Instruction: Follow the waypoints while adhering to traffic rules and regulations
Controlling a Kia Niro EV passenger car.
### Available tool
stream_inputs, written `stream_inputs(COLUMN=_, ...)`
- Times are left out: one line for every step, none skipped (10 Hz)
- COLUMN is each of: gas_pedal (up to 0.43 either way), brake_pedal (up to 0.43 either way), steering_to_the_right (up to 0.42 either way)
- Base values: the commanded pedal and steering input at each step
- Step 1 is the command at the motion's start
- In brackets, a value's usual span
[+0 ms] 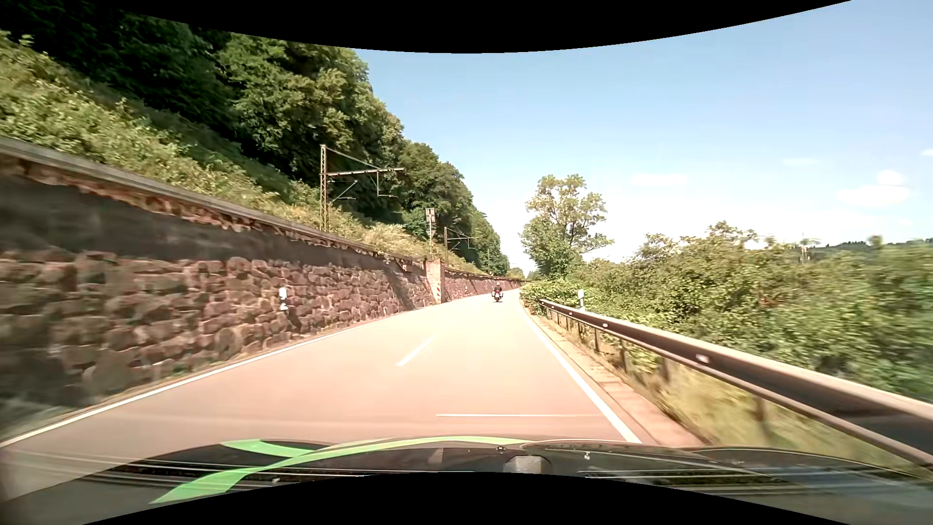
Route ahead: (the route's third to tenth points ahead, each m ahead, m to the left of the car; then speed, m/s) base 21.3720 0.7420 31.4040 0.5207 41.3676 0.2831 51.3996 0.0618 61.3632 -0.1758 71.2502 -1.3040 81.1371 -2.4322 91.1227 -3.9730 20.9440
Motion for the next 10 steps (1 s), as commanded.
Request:
stream_inputs(gas_pedal=0.22, brake_pedal=0.0, steering_to_the_right=0.005)
stream_inputs(gas_pedal=0.22, brake_pedal=0.0, steering_to_the_right=0.004)
stream_inputs(gas_pedal=0.228, brake_pedal=0.0, steering_to_the_right=0.005)
stream_inputs(gas_pedal=0.24, brake_pedal=0.0, steering_to_the_right=0.005)
stream_inputs(gas_pedal=0.26, brake_pedal=0.0, steering_to_the_right=0.005)
stream_inputs(gas_pedal=0.268, brake_pedal=0.0, steering_to_the_right=0.005)
stream_inputs(gas_pedal=0.268, brake_pedal=0.0, steering_to_the_right=0.005)
stream_inputs(gas_pedal=0.268, brake_pedal=0.0, steering_to_the_right=0.004)
stream_inputs(gas_pedal=0.268, brake_pedal=0.0, steering_to_the_right=0.005)
stream_inputs(gas_pedal=0.26, brake_pedal=0.0, steering_to_the_right=0.005)
